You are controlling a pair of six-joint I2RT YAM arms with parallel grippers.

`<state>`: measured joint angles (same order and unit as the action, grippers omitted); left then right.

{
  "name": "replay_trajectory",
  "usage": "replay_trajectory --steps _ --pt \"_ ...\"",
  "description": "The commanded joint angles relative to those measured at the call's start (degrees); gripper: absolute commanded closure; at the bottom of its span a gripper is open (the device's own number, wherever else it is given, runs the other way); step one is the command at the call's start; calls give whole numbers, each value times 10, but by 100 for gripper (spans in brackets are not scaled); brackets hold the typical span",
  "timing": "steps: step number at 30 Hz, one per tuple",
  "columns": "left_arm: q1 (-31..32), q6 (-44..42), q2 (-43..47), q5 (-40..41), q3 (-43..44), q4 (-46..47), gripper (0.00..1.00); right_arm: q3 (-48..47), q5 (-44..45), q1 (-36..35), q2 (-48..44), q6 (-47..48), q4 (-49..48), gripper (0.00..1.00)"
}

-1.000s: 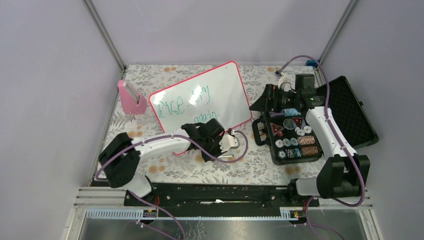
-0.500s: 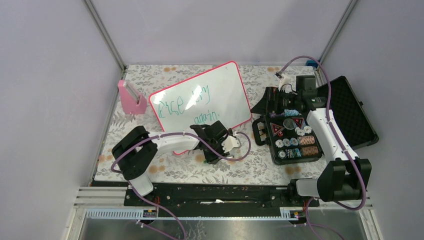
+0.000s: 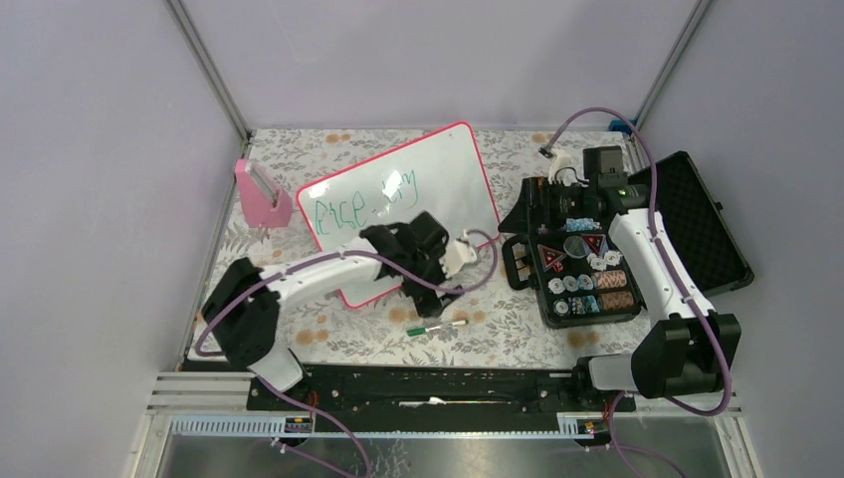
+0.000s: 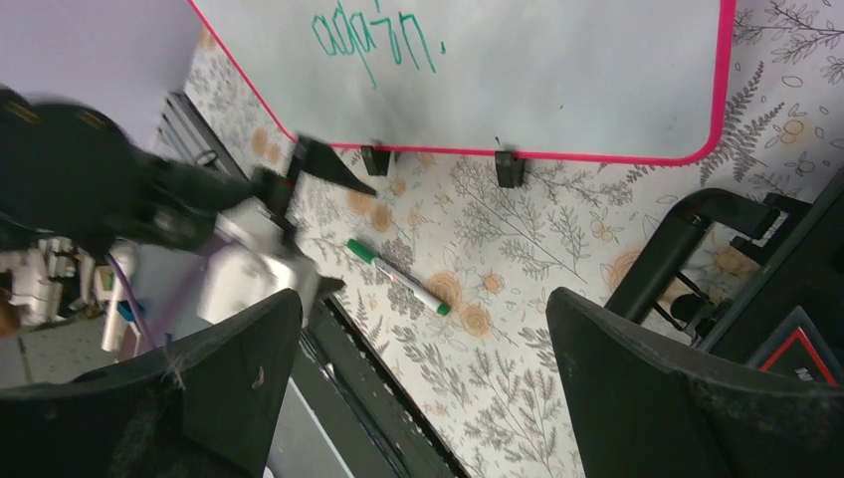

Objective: Write a sentence on the whiteboard
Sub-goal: Reset both arms

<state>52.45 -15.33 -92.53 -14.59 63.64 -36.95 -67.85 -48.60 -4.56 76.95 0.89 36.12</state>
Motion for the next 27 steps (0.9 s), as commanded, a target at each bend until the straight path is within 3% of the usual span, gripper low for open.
replay_trajectory --steps 1,6,10,13,17,27 --pt "-61 22 72 -35 88 -29 1 -55 51 -41 -1 47 54 0" --pt "-121 30 143 -51 132 -41 1 -96 95 -83 -1 64 81 0" --pt "-212 56 215 -113 151 -64 1 -165 124 -91 5 93 135 0" --pt "-252 63 271 -55 163 -96 1 -171 135 -91 -26 118 155 0" --pt "-276 75 363 11 170 -127 1 -111 190 -91 -137 126 106 0" --pt "-380 64 620 232 83 -98 1 6 360 -91 -388 104 54 0"
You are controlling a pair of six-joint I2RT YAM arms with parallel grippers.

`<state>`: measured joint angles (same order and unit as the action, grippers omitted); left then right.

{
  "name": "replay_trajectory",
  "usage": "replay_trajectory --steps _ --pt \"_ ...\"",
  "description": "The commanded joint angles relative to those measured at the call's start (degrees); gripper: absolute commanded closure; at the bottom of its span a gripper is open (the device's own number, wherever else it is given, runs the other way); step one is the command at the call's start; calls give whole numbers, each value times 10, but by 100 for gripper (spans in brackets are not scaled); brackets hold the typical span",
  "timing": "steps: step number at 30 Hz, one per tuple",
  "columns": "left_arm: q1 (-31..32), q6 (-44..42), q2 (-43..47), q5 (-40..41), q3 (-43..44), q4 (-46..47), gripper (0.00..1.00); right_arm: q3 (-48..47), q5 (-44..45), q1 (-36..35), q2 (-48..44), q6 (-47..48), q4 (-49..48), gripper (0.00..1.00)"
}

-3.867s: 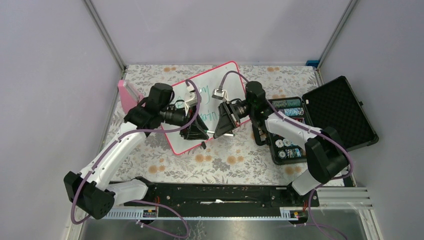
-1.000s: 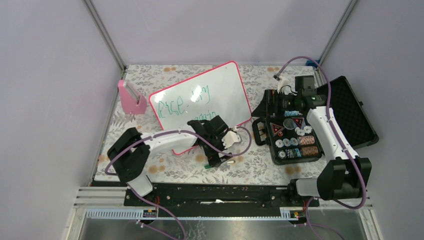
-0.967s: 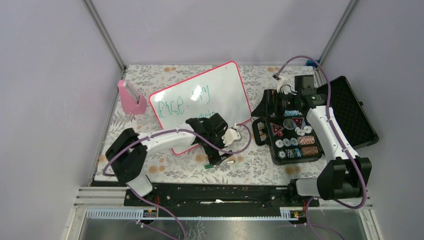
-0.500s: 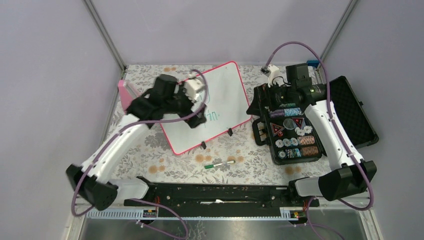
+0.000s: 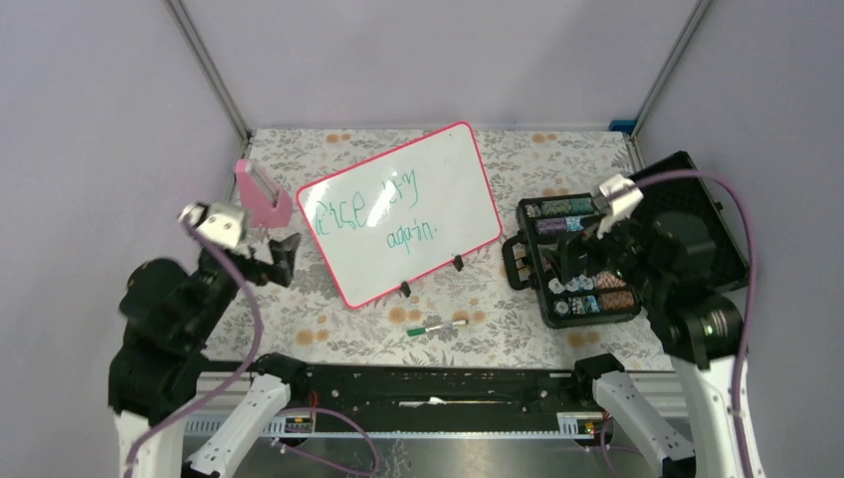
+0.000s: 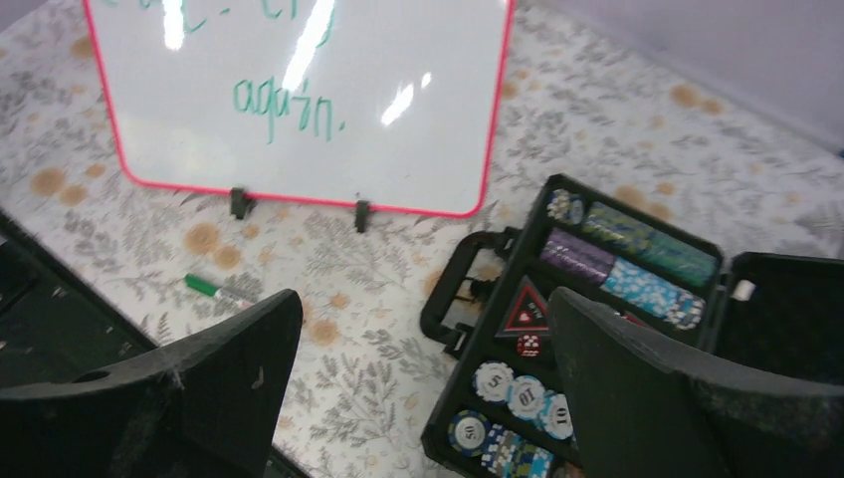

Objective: Write a sentence on the whiteboard
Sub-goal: Reset both arms

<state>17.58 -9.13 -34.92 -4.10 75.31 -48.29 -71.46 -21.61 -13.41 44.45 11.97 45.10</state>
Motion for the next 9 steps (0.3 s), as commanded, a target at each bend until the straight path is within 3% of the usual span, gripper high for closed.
replay_trajectory --steps 1,4,9 --pt "-44 3 62 157 -51 22 1 60 106 -2 -95 -4 -44 0" --pt "-78 9 120 206 -104 38 1 99 135 5 -150 8 -51 0" --pt "-112 15 183 210 -138 33 1 143 158 17 -226 4 -71 1"
